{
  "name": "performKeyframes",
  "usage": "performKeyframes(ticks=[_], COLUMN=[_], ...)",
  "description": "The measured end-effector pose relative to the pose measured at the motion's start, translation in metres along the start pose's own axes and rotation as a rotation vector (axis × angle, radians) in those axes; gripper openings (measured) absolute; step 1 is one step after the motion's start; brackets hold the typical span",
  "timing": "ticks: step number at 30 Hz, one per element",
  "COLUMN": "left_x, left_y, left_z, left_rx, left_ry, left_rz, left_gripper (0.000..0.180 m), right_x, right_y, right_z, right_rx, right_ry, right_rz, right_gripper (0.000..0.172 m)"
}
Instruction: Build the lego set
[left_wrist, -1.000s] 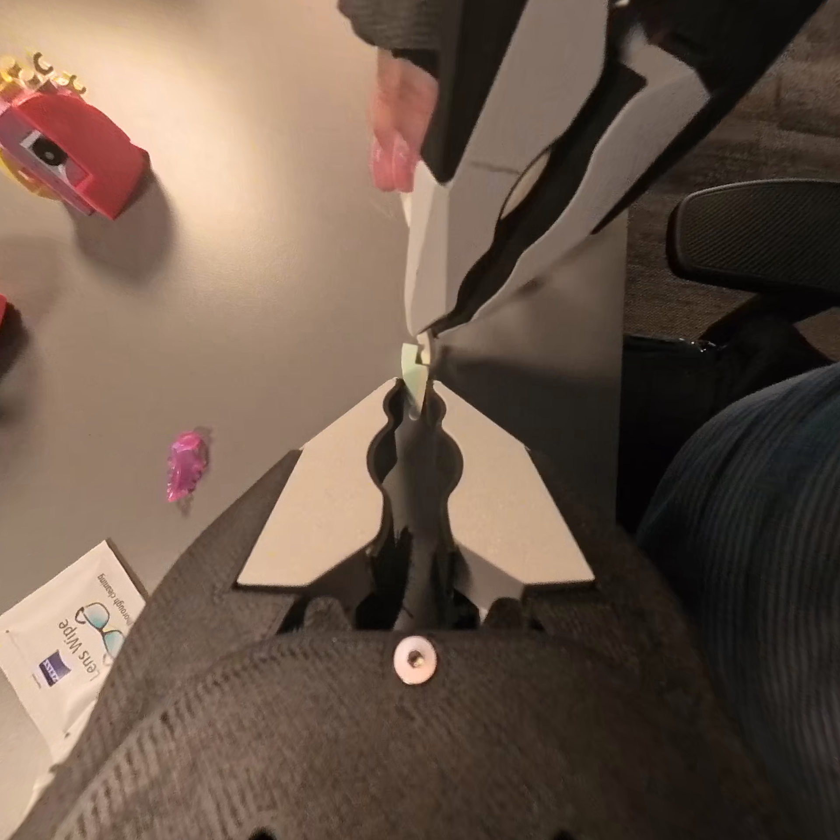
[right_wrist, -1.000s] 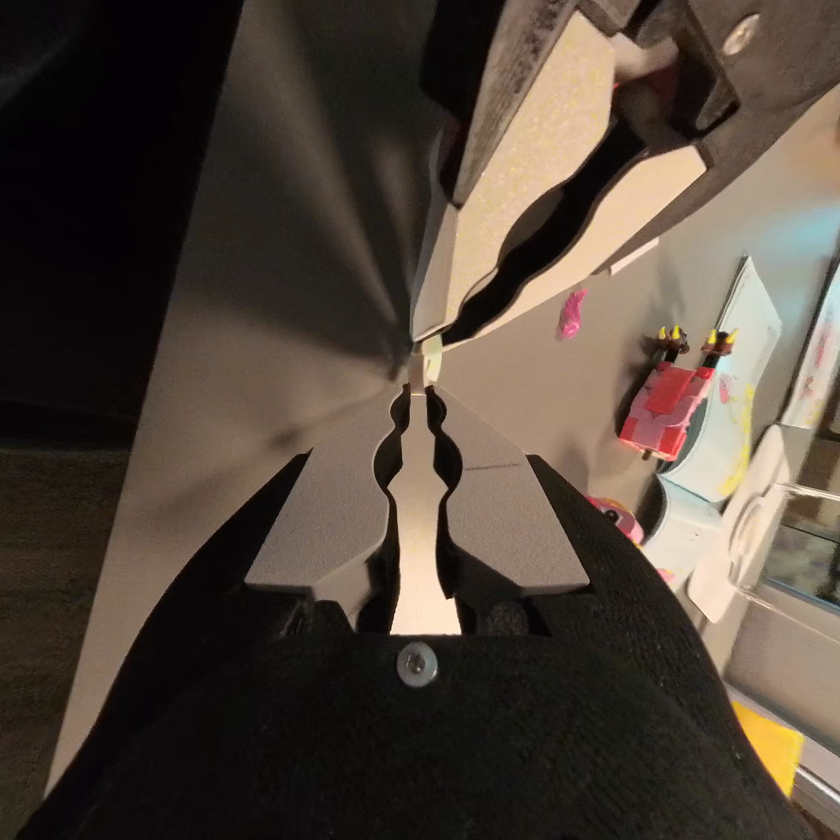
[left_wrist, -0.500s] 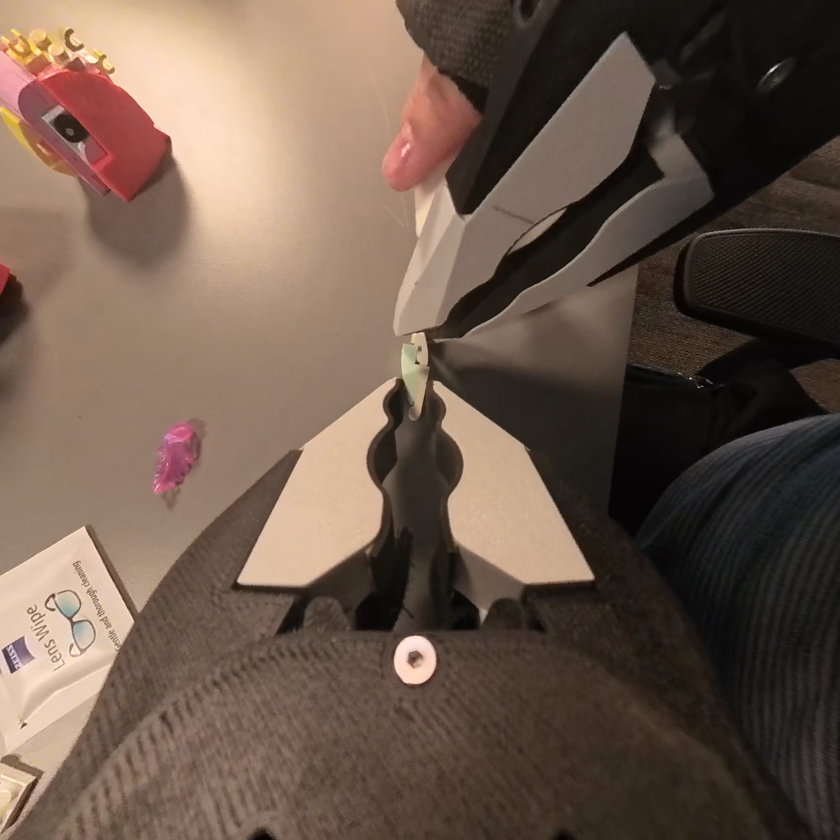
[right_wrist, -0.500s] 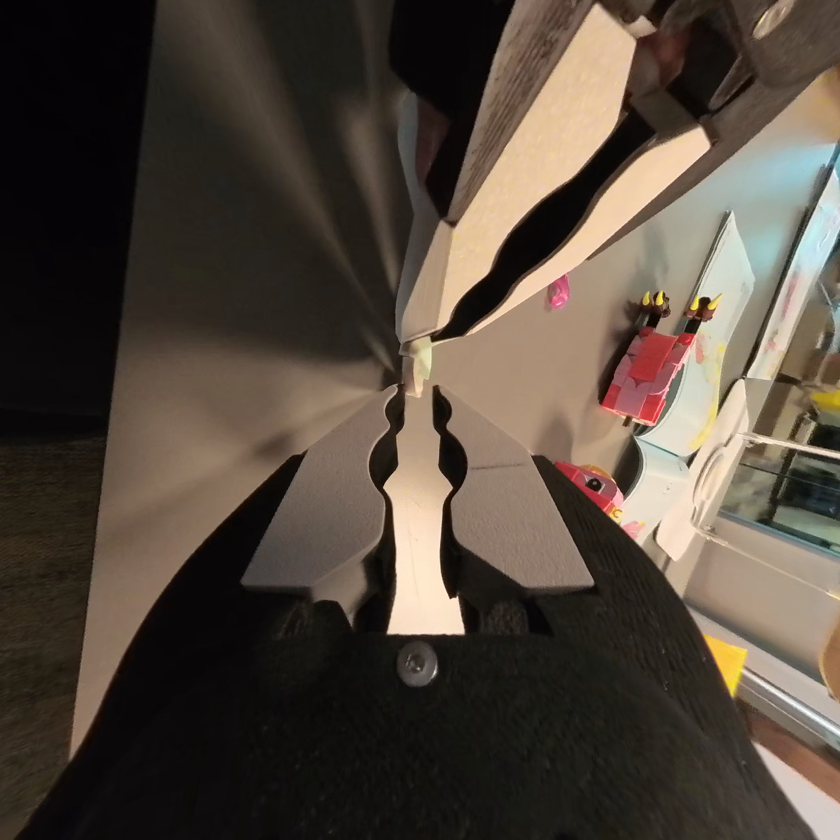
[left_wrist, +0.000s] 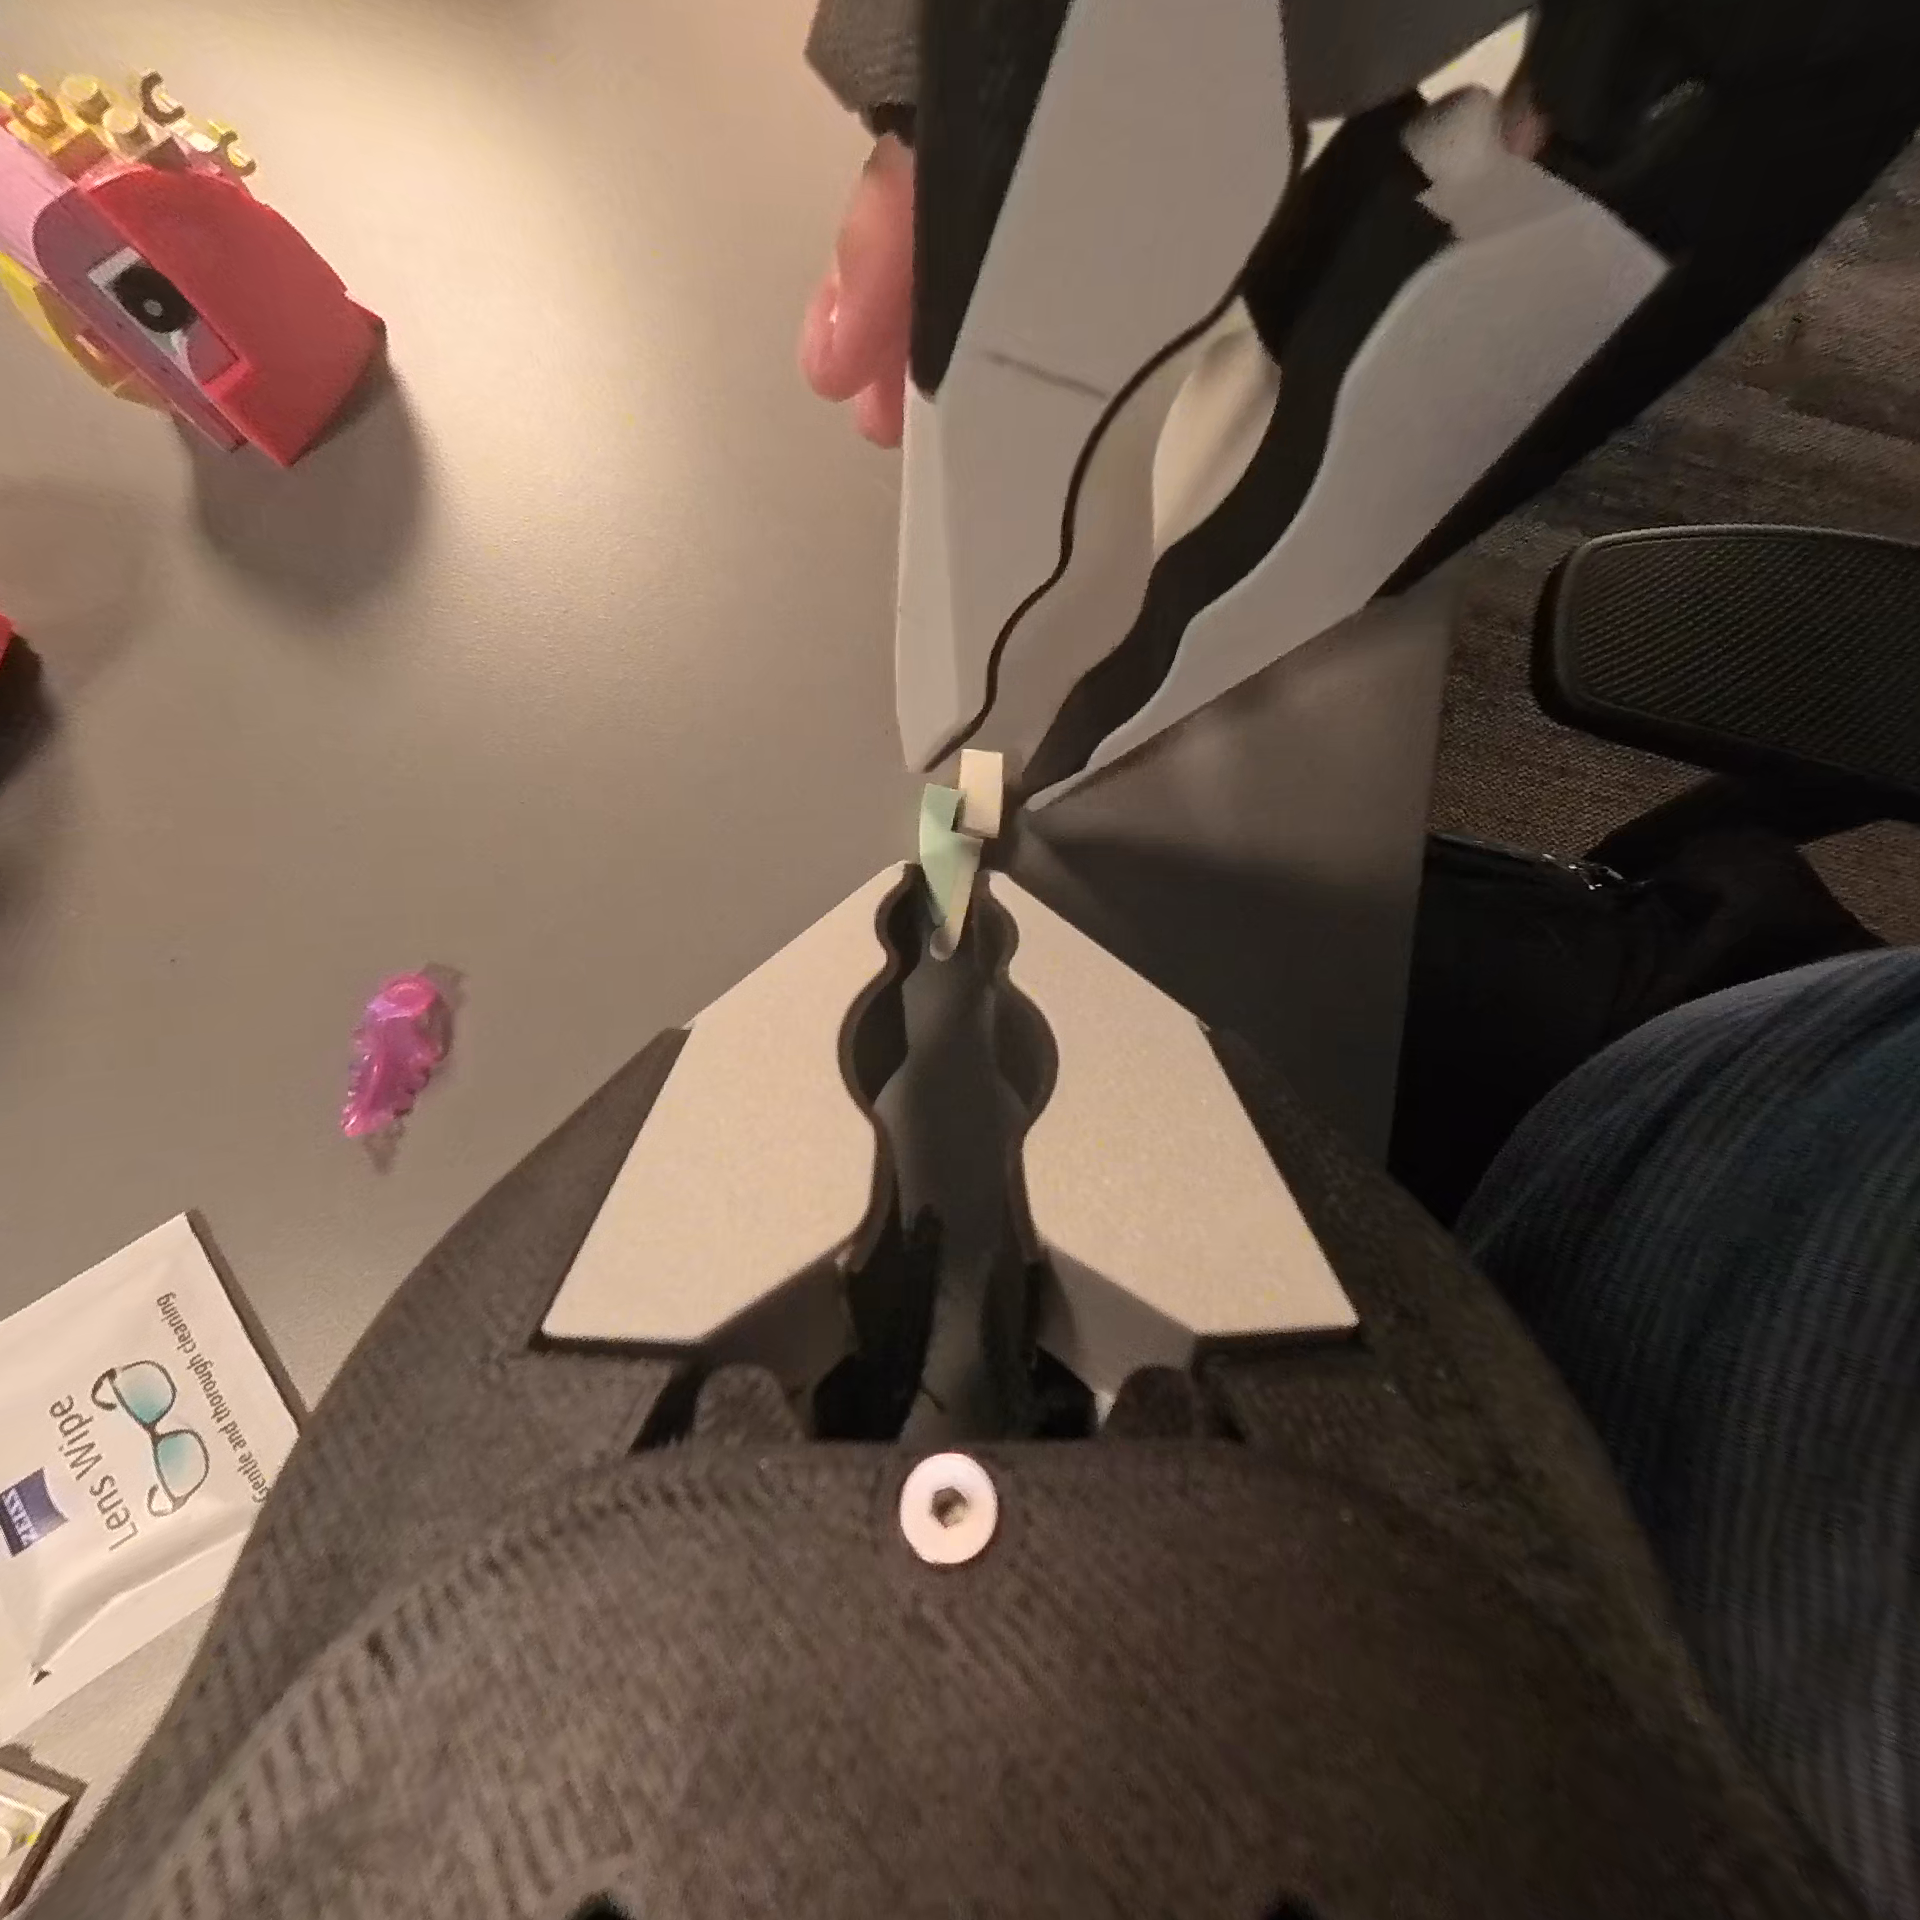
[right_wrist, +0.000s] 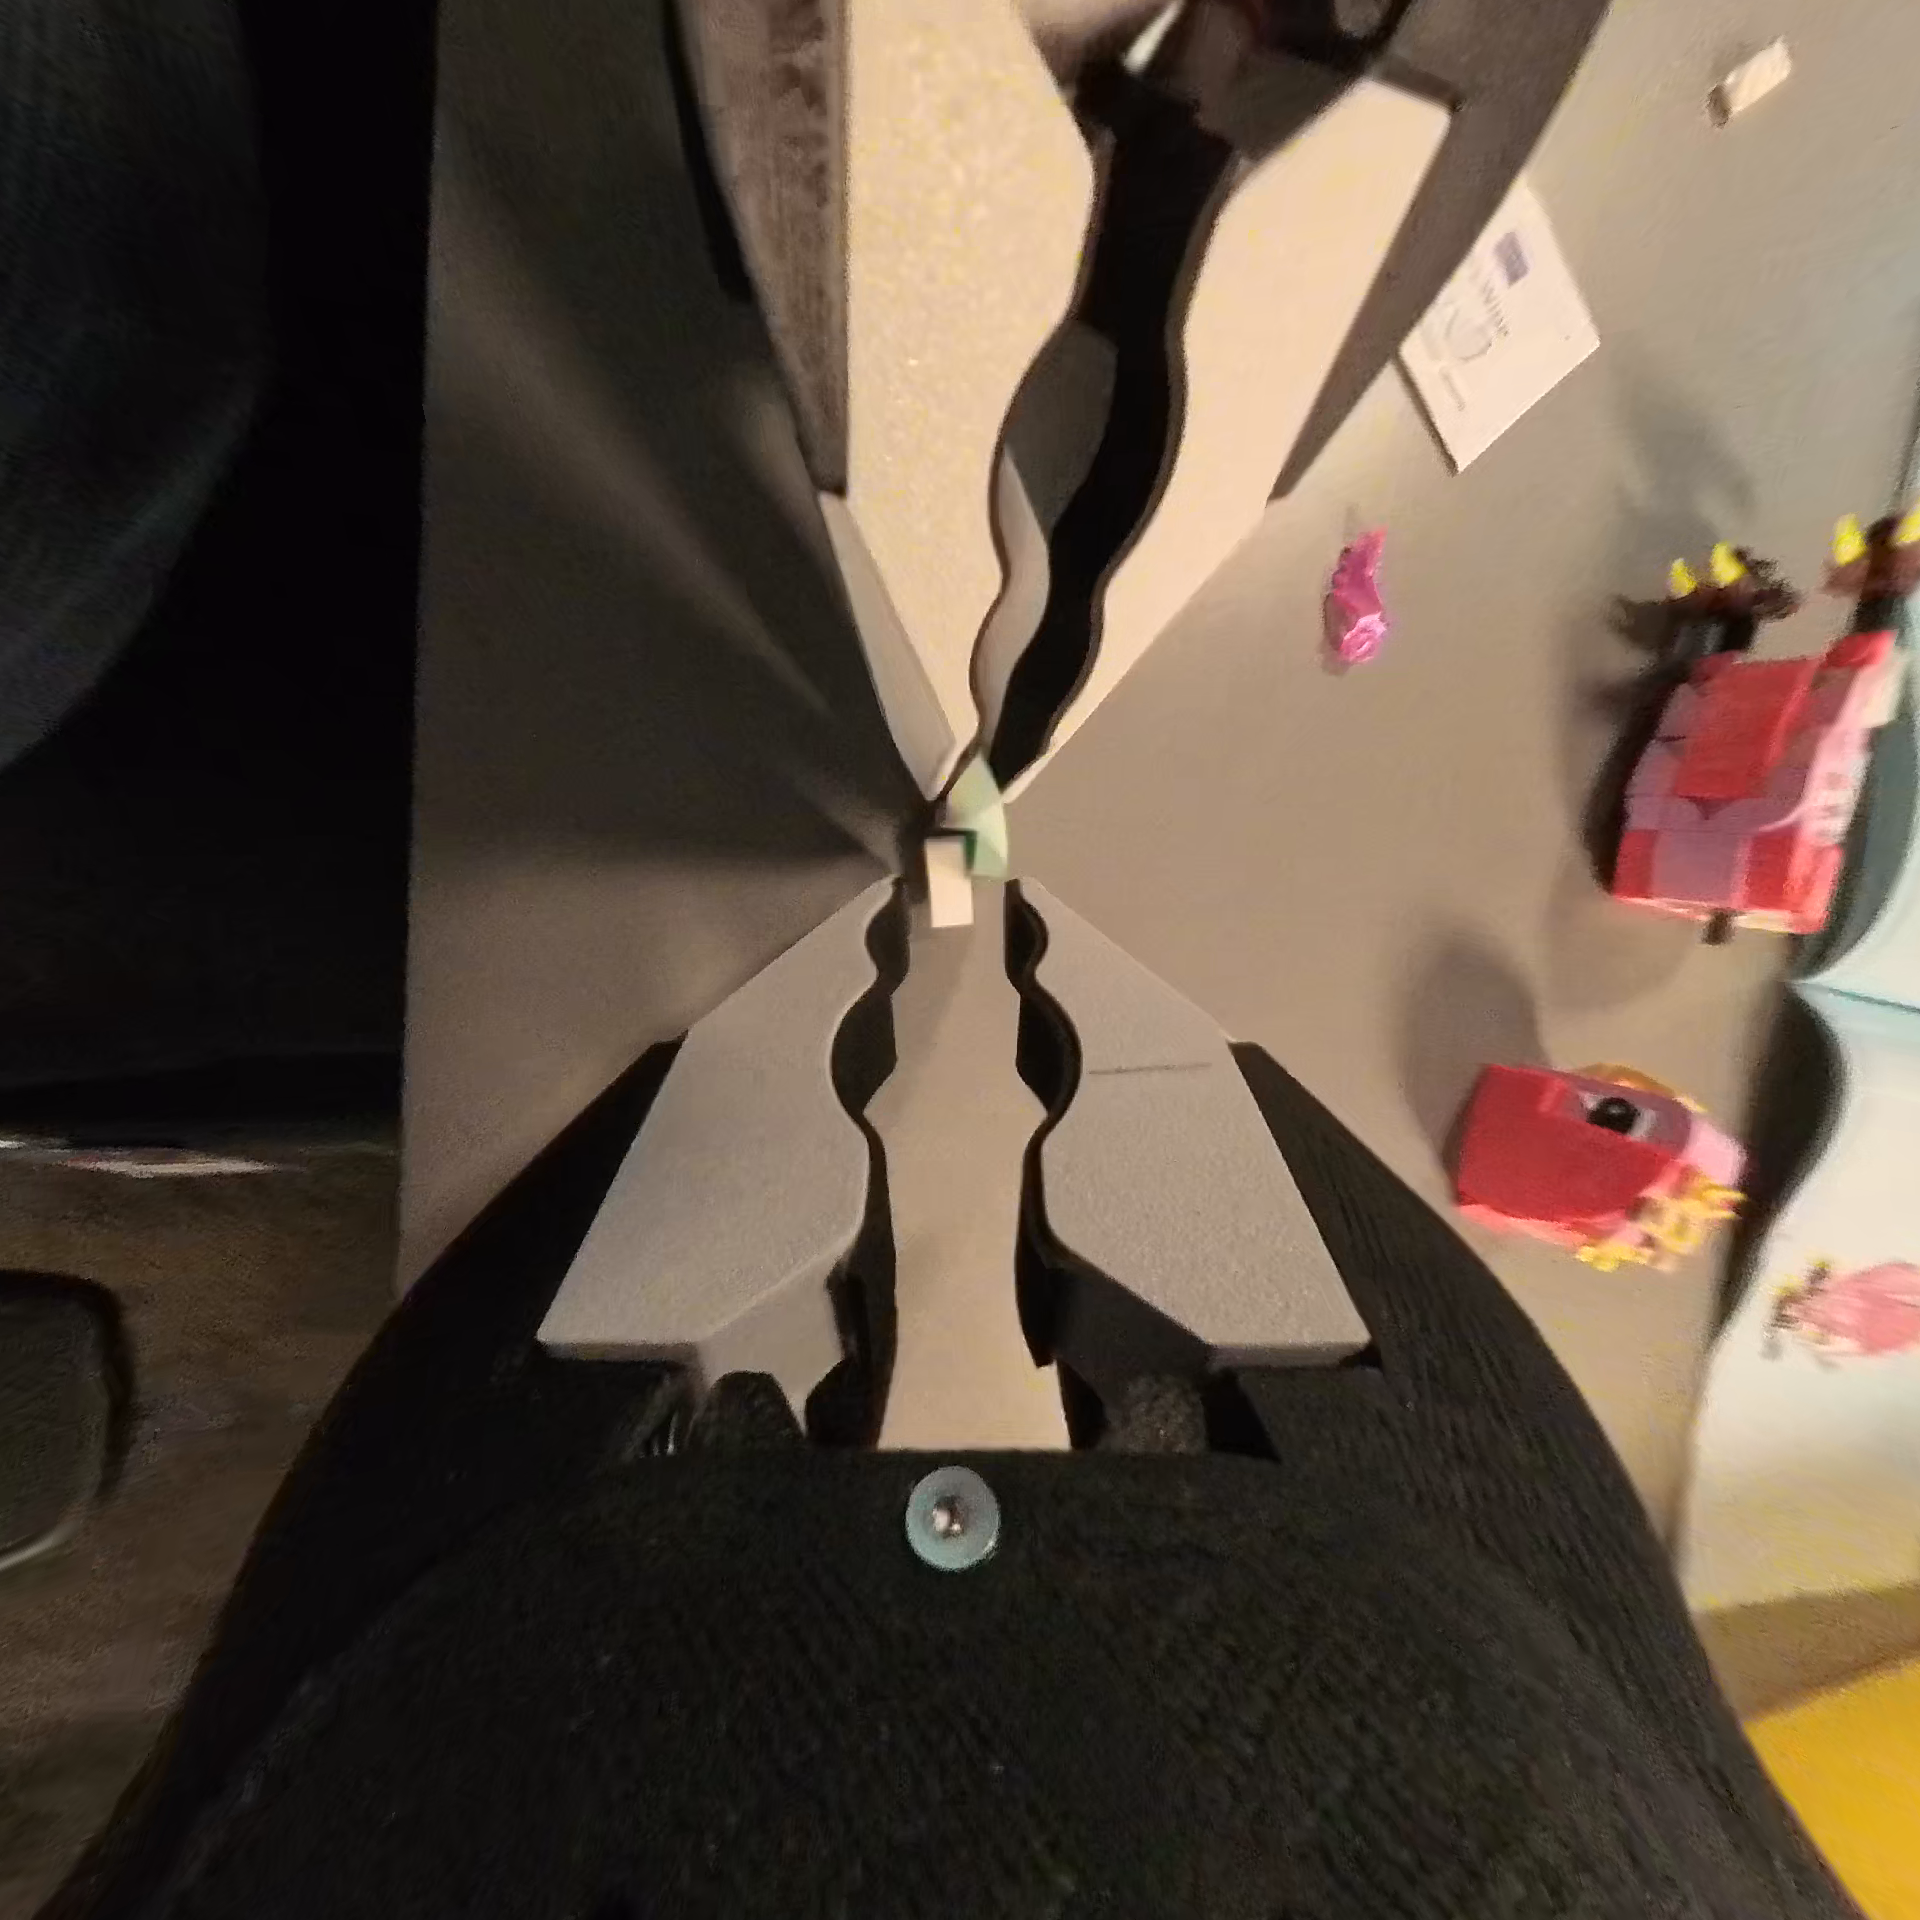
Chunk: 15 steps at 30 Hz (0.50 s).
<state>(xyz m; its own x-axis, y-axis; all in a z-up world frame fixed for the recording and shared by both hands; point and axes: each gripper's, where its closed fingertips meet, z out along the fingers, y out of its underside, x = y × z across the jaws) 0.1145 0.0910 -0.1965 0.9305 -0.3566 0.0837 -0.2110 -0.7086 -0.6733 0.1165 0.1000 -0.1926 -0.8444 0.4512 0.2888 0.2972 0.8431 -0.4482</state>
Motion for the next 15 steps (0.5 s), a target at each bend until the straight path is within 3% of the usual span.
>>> performKeyframes(ticks=[4,7,9,11,15], left_x=[0.000,-0.002,-0.004,-0.006,0.003], left_y=[0.001,0.001,0.001,0.002,-0.009], left_z=[-0.001,-0.001,-0.002,-0.004,-0.008], left_rx=[-0.007,-0.007,0.003,0.016,0.108], left_ry=[0.000,-0.017,-0.030,-0.047,-0.016], left_rz=[0.000,-0.003,-0.006,-0.014,0.029], left_gripper=[0.008,0.008,0.009,0.035,0.035], right_x=[-0.003,-0.001,0.001,0.003,0.007], right_y=[0.003,0.003,0.004,0.003,-0.007], right_z=[0.001,0.001,0.000,-0.002,-0.013], right_rx=[0.029,0.044,0.026,0.004,0.006], right_ry=[-0.122,-0.120,-0.065,0.037,0.256], right_rz=[0.156,0.155,0.080,-0.042,-0.304], right_gripper=[0.014,0.006,0.006,0.006,0.005])
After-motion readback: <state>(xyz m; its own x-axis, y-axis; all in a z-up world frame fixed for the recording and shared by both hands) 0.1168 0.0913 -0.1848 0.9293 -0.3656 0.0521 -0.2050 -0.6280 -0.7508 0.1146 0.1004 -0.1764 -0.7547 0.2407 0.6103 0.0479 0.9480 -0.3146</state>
